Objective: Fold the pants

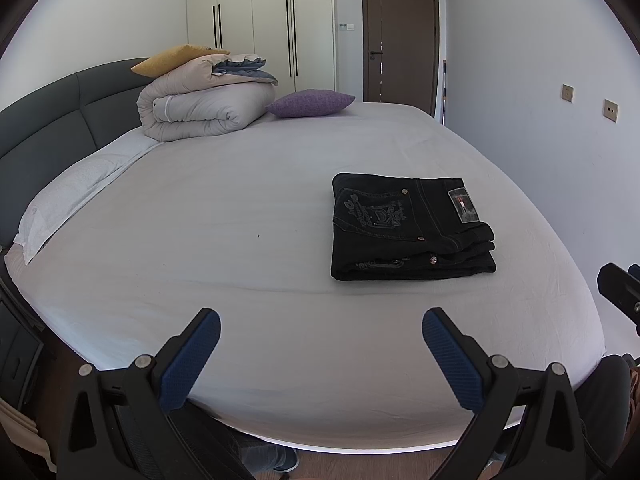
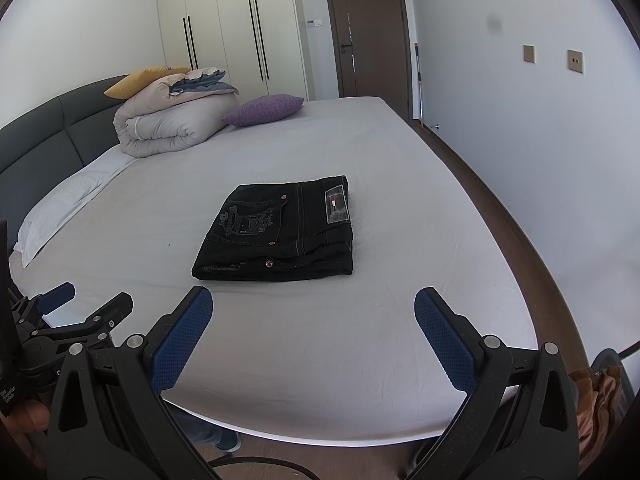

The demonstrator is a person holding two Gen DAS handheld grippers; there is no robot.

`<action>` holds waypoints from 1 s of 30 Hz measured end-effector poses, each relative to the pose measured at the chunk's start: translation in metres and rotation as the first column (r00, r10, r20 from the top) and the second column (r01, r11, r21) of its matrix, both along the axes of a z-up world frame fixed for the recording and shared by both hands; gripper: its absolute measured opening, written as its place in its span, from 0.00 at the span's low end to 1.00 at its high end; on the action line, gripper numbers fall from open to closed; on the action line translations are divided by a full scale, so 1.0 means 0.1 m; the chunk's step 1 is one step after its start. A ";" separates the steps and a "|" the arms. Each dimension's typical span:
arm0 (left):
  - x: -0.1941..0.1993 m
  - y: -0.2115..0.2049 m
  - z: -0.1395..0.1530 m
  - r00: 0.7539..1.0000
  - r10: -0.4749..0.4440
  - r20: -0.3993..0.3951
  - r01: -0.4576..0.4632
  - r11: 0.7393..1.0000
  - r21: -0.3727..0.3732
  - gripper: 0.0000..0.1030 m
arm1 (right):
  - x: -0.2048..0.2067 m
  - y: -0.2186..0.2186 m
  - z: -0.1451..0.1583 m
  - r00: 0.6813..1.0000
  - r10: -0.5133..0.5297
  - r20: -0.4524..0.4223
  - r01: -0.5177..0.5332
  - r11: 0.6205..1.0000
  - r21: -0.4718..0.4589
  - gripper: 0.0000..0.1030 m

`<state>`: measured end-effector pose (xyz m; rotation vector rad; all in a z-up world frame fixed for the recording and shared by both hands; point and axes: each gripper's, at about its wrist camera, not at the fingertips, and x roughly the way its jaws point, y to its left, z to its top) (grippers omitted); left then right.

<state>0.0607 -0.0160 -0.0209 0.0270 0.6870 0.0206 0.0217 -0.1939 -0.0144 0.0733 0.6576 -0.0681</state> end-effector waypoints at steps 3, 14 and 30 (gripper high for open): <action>0.00 0.00 0.00 1.000 -0.001 0.001 0.001 1.000 0.001 1.00 | 0.00 0.00 -0.02 1.000 0.000 -0.001 0.000 1.000 0.002 1.00; 0.00 0.00 0.00 1.000 -0.001 -0.001 0.001 1.000 -0.001 1.00 | -0.01 0.02 -0.06 1.000 0.003 -0.008 -0.003 1.000 0.004 1.00; -0.02 -0.01 -0.01 1.000 -0.001 -0.003 0.001 1.000 -0.002 1.00 | 0.00 0.00 -0.05 1.000 0.004 -0.009 -0.004 1.000 0.006 1.00</action>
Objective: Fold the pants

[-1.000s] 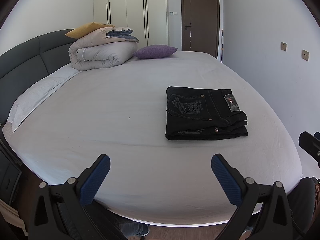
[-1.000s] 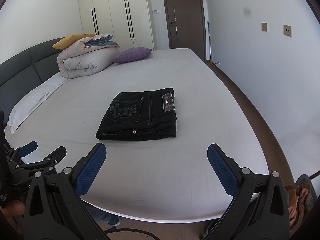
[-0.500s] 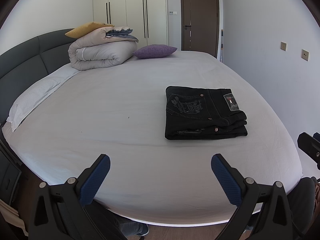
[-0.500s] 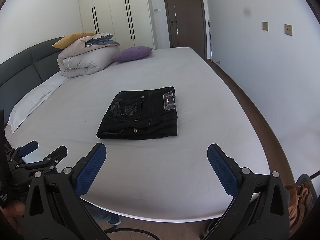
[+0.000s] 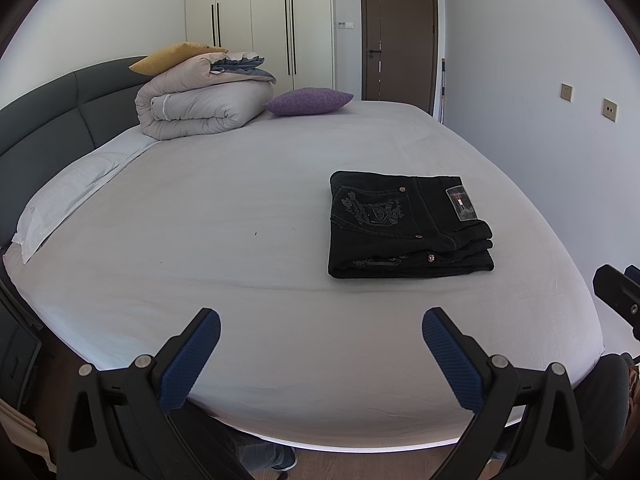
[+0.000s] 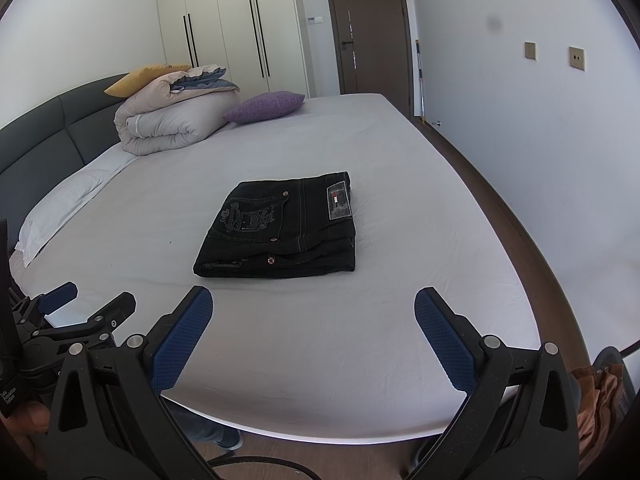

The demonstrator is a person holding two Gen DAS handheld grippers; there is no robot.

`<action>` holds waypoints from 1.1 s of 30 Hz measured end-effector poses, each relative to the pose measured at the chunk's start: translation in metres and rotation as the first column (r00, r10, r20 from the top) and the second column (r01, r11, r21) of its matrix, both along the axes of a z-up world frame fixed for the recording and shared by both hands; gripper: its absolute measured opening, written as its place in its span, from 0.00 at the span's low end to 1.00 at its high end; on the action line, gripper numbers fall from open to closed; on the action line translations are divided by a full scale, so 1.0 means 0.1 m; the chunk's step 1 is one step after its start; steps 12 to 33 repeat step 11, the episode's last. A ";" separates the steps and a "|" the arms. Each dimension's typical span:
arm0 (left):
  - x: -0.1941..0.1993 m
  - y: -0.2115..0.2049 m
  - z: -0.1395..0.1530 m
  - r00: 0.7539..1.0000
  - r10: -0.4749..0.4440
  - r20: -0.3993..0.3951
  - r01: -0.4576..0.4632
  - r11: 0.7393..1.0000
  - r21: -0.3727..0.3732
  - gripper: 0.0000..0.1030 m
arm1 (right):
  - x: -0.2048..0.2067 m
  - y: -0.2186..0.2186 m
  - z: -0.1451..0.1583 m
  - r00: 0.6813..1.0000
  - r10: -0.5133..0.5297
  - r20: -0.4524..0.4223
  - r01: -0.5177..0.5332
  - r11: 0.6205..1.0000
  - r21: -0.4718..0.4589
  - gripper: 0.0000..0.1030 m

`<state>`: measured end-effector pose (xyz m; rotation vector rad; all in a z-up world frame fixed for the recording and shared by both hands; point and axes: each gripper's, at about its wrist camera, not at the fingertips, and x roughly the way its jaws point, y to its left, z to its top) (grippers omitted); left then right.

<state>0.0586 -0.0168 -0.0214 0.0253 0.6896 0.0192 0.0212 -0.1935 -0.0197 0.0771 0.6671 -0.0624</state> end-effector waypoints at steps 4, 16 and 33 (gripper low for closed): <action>0.00 0.01 0.00 1.000 0.000 0.000 0.000 1.000 -0.002 1.00 | 0.00 0.00 0.00 1.000 0.000 -0.001 0.000 1.000 0.001 1.00; -0.01 -0.01 -0.04 1.000 -0.004 -0.002 0.004 1.000 -0.007 1.00 | 0.00 -0.01 -0.01 1.000 0.000 -0.002 0.000 1.000 0.002 1.00; -0.01 -0.01 -0.04 1.000 -0.004 -0.002 0.004 1.000 -0.007 1.00 | 0.00 -0.01 -0.01 1.000 0.000 -0.002 0.000 1.000 0.002 1.00</action>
